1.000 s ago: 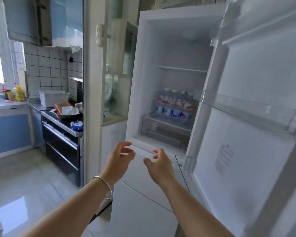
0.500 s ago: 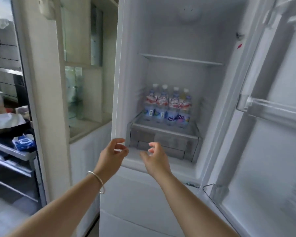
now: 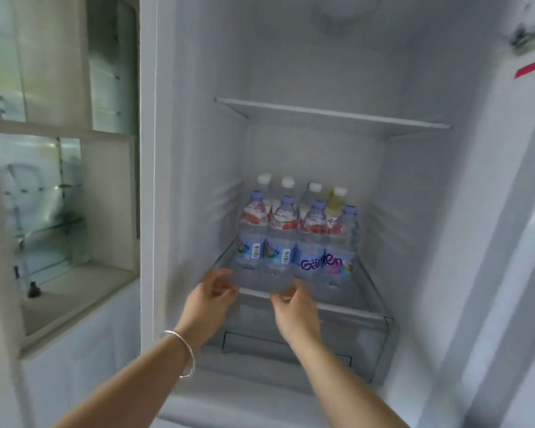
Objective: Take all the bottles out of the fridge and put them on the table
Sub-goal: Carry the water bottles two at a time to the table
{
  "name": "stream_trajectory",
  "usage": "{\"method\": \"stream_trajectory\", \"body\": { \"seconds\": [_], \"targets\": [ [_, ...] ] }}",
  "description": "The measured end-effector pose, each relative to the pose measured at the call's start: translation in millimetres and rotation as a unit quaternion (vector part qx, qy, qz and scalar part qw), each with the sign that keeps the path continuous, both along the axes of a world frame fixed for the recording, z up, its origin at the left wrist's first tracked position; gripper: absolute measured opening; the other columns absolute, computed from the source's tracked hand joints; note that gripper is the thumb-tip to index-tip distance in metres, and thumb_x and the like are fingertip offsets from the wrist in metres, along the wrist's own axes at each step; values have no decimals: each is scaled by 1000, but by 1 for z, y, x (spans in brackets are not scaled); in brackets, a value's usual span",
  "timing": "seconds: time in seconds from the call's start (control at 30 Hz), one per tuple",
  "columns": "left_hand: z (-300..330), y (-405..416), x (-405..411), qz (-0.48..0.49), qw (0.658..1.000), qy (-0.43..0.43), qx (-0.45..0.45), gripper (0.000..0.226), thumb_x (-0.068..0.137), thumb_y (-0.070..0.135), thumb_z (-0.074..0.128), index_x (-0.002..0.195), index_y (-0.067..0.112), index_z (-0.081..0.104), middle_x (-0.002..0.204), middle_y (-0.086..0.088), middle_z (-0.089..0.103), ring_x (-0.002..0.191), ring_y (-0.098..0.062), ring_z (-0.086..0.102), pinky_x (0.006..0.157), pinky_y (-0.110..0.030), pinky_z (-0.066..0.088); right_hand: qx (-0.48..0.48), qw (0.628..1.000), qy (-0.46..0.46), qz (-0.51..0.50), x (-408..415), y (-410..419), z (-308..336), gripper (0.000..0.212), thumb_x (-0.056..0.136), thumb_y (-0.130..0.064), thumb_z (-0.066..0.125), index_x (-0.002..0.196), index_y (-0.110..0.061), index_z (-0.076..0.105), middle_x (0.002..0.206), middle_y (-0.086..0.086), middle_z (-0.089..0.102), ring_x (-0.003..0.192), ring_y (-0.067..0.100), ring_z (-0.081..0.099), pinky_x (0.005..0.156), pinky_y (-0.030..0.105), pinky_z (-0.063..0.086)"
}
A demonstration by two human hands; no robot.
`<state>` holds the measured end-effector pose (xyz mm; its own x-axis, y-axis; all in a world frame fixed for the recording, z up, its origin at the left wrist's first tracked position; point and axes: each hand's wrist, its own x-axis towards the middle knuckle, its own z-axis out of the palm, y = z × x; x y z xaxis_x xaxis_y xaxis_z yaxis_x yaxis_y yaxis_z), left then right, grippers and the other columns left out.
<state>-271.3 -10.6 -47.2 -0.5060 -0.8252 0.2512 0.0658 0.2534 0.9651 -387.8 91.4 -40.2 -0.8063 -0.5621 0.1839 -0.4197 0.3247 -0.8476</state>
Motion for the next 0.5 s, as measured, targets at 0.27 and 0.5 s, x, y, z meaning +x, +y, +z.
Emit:
{"method": "stream_trajectory", "body": {
  "seconds": [0.27, 0.5],
  "targets": [
    [40, -58, -85, 13, 997, 47, -65, 31, 68, 8, 75, 95, 15, 60, 93, -5, 64, 79, 1, 62, 68, -11, 46, -109, 991, 71, -2, -68, -56, 17, 27, 89, -19, 56, 114, -15, 48, 105, -4, 49, 99, 15, 50, 84, 27, 40],
    [54, -92, -130, 85, 982, 61, -156, 52, 51, 41, 77, 100, 24, 67, 97, 10, 70, 94, -5, 66, 82, -25, 55, -184, 970, 156, -17, -88, -97, 45, 59, 80, -29, 54, 134, -10, 41, 132, 8, 48, 123, 21, 46, 106, 36, 39]
  ]
}}
